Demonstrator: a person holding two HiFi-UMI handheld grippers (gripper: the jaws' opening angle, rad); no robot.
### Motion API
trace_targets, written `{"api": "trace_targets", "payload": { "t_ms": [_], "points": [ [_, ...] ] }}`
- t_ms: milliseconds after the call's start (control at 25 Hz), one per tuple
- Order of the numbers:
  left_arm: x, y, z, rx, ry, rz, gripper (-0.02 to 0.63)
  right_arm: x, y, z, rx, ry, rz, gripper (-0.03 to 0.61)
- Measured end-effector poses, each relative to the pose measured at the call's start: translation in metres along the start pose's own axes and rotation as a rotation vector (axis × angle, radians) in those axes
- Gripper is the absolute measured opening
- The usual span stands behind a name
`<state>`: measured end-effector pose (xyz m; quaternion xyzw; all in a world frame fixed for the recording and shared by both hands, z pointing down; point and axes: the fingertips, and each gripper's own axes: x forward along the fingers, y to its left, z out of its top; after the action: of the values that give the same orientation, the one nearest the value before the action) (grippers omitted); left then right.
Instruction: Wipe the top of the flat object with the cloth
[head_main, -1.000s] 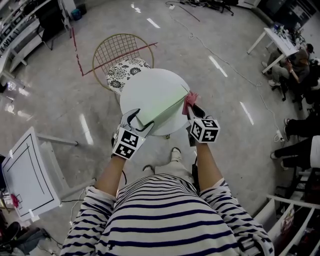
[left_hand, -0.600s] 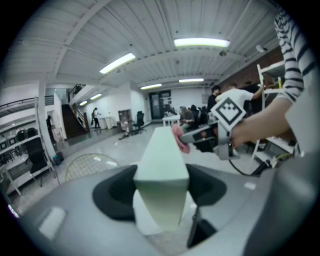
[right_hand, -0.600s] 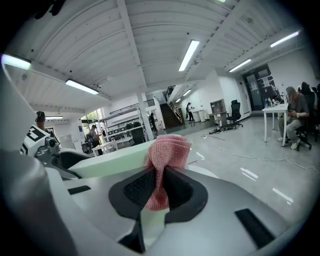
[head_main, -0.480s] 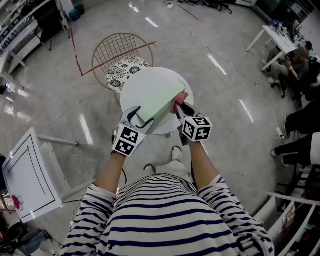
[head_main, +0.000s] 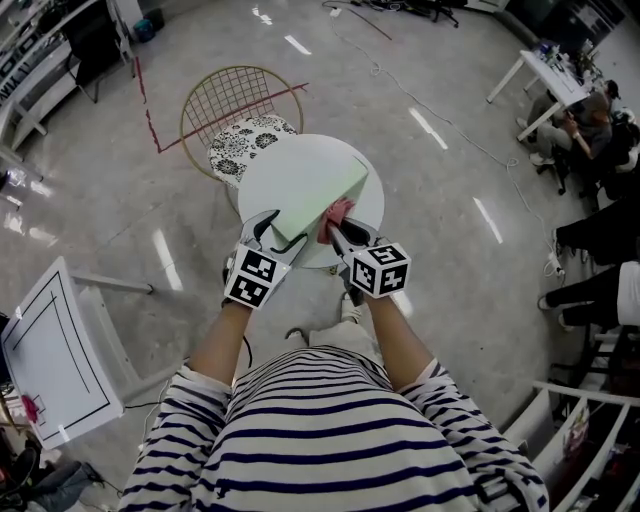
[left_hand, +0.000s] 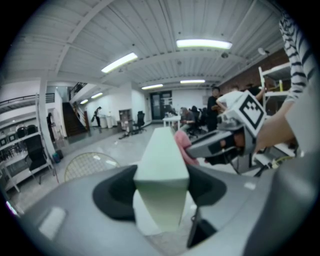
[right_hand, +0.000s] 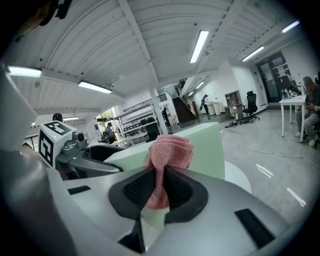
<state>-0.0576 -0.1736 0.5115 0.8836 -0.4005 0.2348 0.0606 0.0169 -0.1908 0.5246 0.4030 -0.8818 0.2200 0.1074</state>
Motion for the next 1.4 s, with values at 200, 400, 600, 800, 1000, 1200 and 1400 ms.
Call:
{"api": "trace_targets", "payload": {
  "t_ms": [200, 400, 600, 800, 1000, 1200, 1400],
  "points": [
    [0.001, 0.002, 0.001, -0.005, 0.007, 0.002, 0.299, 0.002, 0.022, -0.011, 0.008, 0.028, 0.054, 0.049],
    [0.002, 0.002, 0.000, -0.014, 0.013, 0.008, 0.299, 0.004, 0.033, -0.018, 0.033, 0.041, 0.082, 0.049],
    [0.002, 0.003, 0.001, -0.025, 0.017, 0.023, 0.299, 0.005, 0.041, -0.022, 0.073, 0.048, 0.107, 0.049],
    [0.002, 0.006, 0.002, -0.038, 0.022, 0.044, 0.299, 0.008, 0.042, -0.022, 0.167, 0.036, 0.109, 0.049],
    [0.005, 0.008, 0.003, -0.099, 0.051, 0.071, 0.296, 0.010, 0.037, -0.020, 0.210, 0.027, 0.096, 0.049],
    [0.002, 0.018, -0.002, -0.285, 0.062, 0.129, 0.293, 0.014, 0.038, -0.013, 0.167, 0.042, 0.092, 0.049],
    [-0.008, 0.027, -0.018, -0.484, 0.050, 0.183, 0.293, 0.023, 0.048, -0.015, 0.087, 0.083, 0.092, 0.049]
  ]
}}
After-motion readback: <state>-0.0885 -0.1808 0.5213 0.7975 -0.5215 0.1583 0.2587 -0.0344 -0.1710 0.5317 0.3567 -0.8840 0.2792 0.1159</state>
